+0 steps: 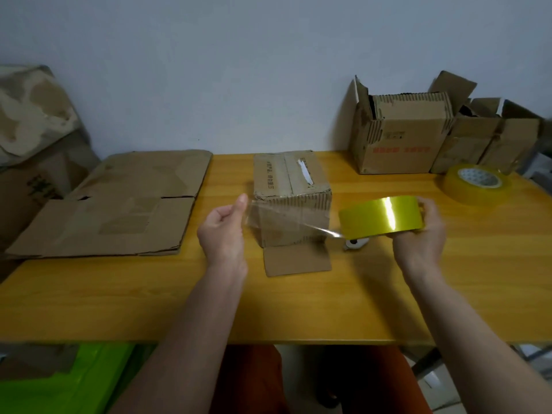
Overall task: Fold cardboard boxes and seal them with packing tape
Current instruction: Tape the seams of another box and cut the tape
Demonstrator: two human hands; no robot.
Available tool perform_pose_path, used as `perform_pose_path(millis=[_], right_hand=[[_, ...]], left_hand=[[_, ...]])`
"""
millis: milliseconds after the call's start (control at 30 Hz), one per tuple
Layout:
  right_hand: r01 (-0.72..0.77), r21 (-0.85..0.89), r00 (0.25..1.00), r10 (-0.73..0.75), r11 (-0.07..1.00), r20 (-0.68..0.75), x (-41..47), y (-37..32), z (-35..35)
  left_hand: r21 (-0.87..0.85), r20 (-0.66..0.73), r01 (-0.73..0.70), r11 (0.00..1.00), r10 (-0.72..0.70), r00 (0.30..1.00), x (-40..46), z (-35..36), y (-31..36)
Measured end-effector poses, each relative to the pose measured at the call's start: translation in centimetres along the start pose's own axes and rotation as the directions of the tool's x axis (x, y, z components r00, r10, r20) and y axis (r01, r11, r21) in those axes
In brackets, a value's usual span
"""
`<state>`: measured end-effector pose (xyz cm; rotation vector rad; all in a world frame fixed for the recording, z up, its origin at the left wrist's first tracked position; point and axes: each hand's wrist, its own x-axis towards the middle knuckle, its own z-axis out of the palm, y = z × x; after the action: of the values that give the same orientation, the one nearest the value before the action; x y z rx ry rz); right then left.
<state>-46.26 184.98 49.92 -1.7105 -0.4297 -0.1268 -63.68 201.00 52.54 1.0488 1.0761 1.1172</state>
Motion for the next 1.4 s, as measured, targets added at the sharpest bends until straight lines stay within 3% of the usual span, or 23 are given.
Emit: perform_pose_path(millis=[167, 400, 700, 1133, 1200, 1300, 1400], right_hand=[[-0.03, 0.039, 0.998, 0.032, 0.999, -0.055, 1.9, -0.3, 0.2], [-0.003, -0.139, 0.997, -0.008, 0.99, -0.072, 4.9, -1.5, 1.3], [0.003, -0.276, 1.0, 0.0, 0.961, 0.013, 7.2, -1.7, 3.5], [-0.079, -0.168, 0.994, 0.091, 0.983, 0.068, 5.6, 1.2, 4.6], [-0.08, -0.167, 0.992, 0.094, 0.983, 0.08, 5.2, 1.2, 4.5], [-0.067, -0.187, 0.989, 0.09, 0.98, 0.114, 4.3, 1.3, 4.4], [-0.048, -0.183, 0.985, 0.076, 0.982, 0.153, 3.2, 1.5, 4.4]], left_hand=[[0.008, 0.01, 0.068, 0.998, -0.068, 0.998, -0.2, 0.5, -0.5], [-0.037, -0.026, 0.025, 0.999, -0.026, 0.999, 1.0, 2.7, 1.4], [-0.058, -0.079, 0.109, 0.992, -0.114, 0.99, 2.4, 3.6, 0.7], [-0.152, 0.065, 0.468, 0.871, -0.463, 0.884, 3.2, 3.2, -1.9], [-0.124, 0.03, 0.386, 0.914, -0.385, 0.922, 3.4, 3.2, -2.1], [-0.006, -0.074, 0.114, 0.993, -0.114, 0.991, 3.7, 2.9, -1.8], [0.169, -0.057, -0.162, 0.972, 0.173, 0.983, 4.2, 2.0, -2.3]])
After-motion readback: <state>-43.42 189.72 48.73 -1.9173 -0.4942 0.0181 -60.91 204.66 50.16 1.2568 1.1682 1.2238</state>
